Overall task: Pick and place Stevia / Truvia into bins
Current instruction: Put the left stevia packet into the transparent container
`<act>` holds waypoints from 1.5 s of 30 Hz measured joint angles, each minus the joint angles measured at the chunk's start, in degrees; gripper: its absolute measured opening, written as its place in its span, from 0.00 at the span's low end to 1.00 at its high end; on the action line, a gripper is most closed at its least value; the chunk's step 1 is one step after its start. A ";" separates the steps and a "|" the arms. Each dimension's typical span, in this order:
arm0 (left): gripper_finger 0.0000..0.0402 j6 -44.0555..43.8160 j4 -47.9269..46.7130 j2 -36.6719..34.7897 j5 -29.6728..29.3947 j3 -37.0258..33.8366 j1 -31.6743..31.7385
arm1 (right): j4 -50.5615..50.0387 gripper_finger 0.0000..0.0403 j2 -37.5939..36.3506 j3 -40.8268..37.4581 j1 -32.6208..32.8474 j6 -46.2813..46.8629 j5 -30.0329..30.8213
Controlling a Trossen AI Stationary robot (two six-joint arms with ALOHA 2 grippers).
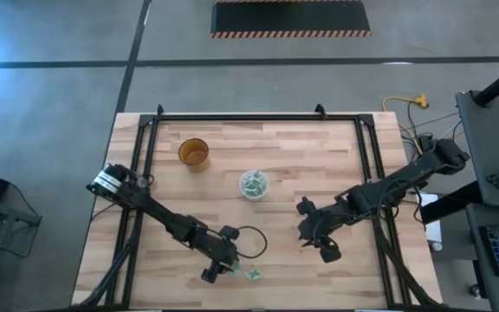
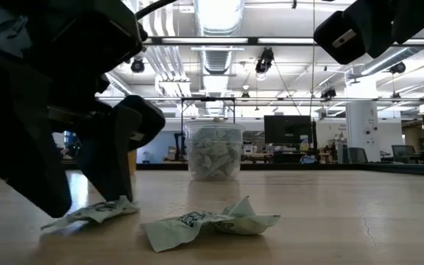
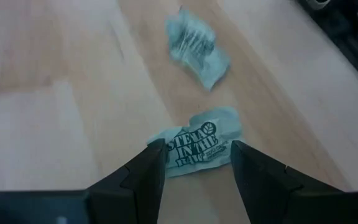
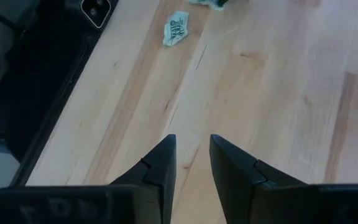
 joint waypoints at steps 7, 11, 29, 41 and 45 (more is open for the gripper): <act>0.41 0.34 4.00 3.55 0.52 0.36 0.38 | 0.45 0.22 0.00 0.00 -0.01 -0.13 0.00; 0.41 1.28 3.41 2.81 0.23 0.21 0.56 | 0.48 0.21 0.00 0.01 -0.02 -0.17 0.00; 0.02 4.10 2.80 2.33 0.26 0.10 0.60 | 0.44 0.20 0.00 0.00 -0.02 -0.42 0.35; 0.03 4.56 -7.74 -6.07 -24.48 -0.16 0.51 | 0.43 0.19 0.02 0.02 -0.04 -0.83 1.51; 0.03 8.87 -7.95 -8.16 -37.68 -0.14 0.81 | 0.46 0.19 0.02 0.02 -0.04 -1.33 1.51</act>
